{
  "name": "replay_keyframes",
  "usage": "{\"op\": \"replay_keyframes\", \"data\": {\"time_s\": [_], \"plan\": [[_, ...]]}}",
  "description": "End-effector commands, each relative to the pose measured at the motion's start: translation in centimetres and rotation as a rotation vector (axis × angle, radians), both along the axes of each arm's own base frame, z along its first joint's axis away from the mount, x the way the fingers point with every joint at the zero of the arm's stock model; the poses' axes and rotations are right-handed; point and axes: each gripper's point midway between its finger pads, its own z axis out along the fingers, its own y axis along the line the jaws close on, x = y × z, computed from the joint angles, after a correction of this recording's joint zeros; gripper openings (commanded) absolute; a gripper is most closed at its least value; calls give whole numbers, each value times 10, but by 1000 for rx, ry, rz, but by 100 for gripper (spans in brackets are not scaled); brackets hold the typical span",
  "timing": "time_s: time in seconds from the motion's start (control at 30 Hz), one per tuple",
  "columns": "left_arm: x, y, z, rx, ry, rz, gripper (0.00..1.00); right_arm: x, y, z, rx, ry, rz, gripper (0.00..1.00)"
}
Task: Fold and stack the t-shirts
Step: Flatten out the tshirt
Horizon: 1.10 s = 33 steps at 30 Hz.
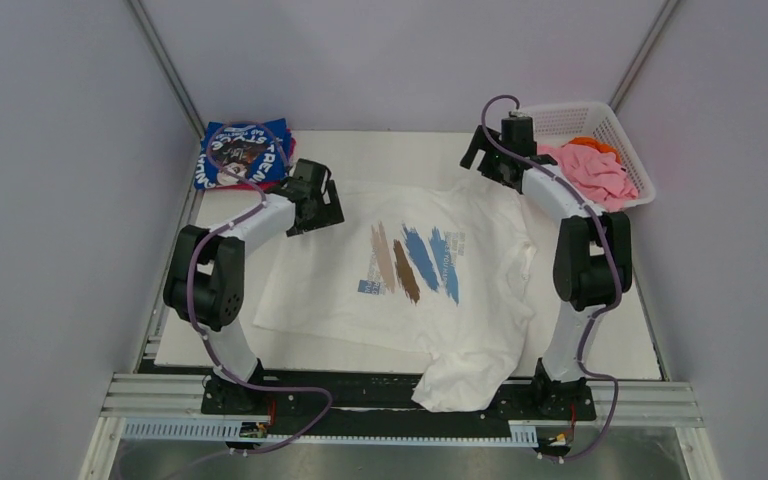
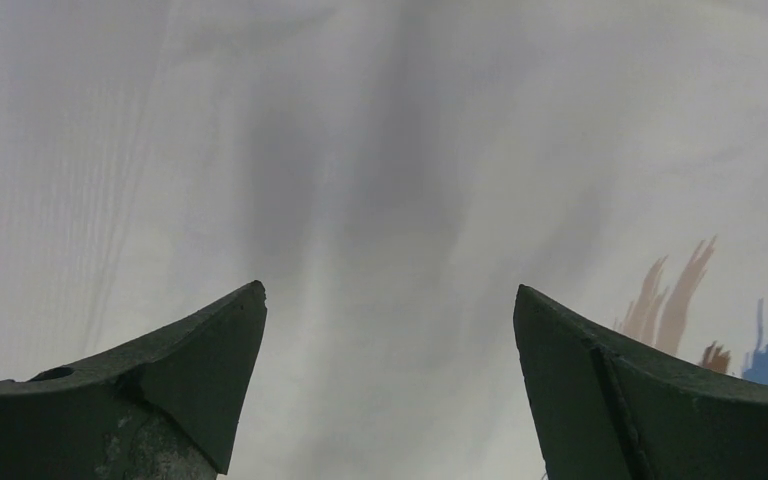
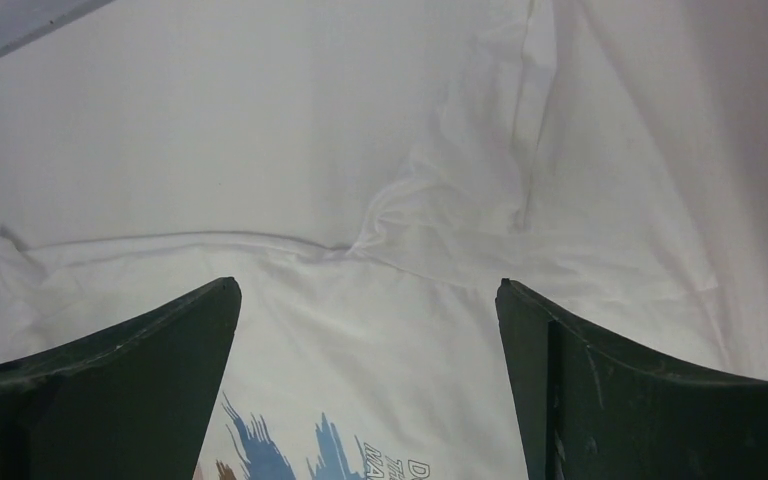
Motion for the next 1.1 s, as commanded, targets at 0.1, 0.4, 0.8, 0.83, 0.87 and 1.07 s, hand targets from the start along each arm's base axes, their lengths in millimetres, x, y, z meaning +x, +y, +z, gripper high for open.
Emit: {"op": "replay_keyframes", "data": {"time_s": [0.1, 0.4, 0.8, 0.83, 0.87, 1.07], "plan": [[-5, -1, -5, -48, -44, 31, 100, 19, 15, -44, 163, 103, -36, 100], [-22, 20, -20, 31, -10, 91, 100, 45, 12, -83, 163, 140, -99, 100], [-23, 33, -17, 80, -23, 126, 100, 107, 50, -67, 277, -58, 5, 100], [-23, 32, -17, 77, -23, 124, 100, 110, 57, -61, 308, -71, 16, 100], [-23, 31, -16, 71, -23, 121, 100, 112, 68, -56, 328, -85, 29, 100], [-24, 30, -13, 65, -30, 120, 100, 141, 99, -22, 367, -223, -24, 100]]}}
